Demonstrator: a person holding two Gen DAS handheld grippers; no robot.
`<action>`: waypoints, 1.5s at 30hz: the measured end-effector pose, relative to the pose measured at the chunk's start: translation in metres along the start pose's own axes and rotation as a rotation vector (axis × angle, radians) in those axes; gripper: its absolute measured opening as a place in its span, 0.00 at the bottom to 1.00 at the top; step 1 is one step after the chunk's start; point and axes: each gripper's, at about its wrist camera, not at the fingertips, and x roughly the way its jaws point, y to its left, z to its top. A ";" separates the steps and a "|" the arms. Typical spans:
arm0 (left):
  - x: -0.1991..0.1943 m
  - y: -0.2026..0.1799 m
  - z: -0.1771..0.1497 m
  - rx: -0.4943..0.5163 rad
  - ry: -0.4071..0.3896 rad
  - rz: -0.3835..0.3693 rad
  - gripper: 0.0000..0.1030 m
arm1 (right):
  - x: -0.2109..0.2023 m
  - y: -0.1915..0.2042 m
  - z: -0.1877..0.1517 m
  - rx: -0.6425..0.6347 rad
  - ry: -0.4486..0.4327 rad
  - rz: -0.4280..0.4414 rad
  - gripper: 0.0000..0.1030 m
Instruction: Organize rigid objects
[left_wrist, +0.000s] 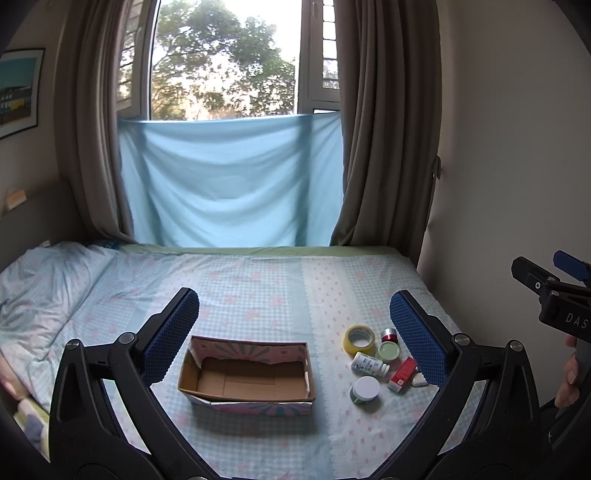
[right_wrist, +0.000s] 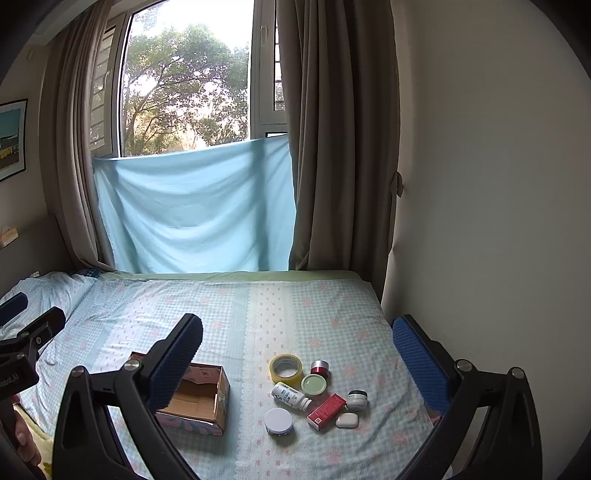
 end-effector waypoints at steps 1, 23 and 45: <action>0.000 0.000 0.000 0.000 0.001 0.000 1.00 | 0.000 0.000 0.000 0.000 -0.001 0.000 1.00; 0.120 -0.090 -0.078 0.049 0.305 -0.154 1.00 | 0.080 -0.076 -0.038 0.050 0.210 -0.073 1.00; 0.382 -0.181 -0.328 0.105 0.619 -0.074 1.00 | 0.380 -0.186 -0.240 0.306 0.669 -0.158 0.99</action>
